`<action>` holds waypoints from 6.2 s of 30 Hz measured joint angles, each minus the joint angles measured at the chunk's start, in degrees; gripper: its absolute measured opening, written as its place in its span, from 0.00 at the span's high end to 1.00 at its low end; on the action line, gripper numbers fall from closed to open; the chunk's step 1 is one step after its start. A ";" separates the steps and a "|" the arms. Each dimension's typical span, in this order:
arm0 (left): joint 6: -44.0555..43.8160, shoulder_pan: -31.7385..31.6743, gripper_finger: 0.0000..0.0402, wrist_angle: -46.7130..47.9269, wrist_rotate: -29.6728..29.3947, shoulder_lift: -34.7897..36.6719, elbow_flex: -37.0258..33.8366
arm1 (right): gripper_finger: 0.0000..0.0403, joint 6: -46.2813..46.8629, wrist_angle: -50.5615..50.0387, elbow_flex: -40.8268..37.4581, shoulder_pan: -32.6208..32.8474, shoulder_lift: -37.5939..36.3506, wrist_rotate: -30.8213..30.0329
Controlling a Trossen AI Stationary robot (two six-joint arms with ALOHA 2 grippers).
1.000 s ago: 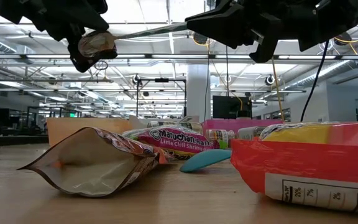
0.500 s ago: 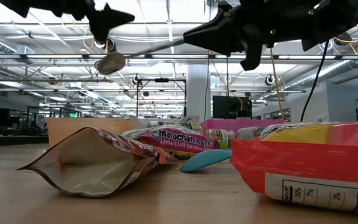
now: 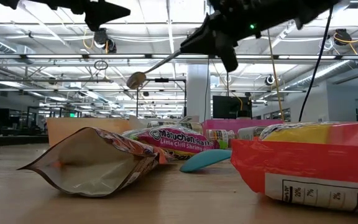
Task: Pick & Place Food Item
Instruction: Put the blue patterned spoon into the white bin, then put the gold seasoning bottle into the red bin
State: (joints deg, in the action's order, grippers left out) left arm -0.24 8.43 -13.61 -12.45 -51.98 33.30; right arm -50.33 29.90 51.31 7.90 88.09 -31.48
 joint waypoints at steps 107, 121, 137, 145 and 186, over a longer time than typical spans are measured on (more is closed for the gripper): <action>3.34 0.65 0.33 -4.35 -7.60 -5.77 0.00 | 0.64 15.61 -22.53 18.79 -12.06 21.49 -4.00; 3.01 0.68 0.33 -4.10 -7.60 -5.76 0.00 | 0.55 18.20 -24.65 18.79 -12.84 21.49 -1.40; 2.90 0.65 0.33 -3.65 -7.60 -5.77 0.00 | 0.45 18.21 -24.58 18.77 -10.29 21.14 -1.66; 1.56 0.65 0.33 -2.43 -7.60 -5.77 0.00 | 0.45 17.00 -25.06 18.71 -4.21 17.88 -6.07; -1.59 -0.84 0.33 -6.56 -7.08 -17.15 -0.04 | 0.46 24.34 -1.96 -16.61 9.16 -15.83 -18.49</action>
State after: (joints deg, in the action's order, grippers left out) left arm -1.83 7.59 -20.18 -19.53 -69.13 33.26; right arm -25.99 27.95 34.70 17.06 72.27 -49.97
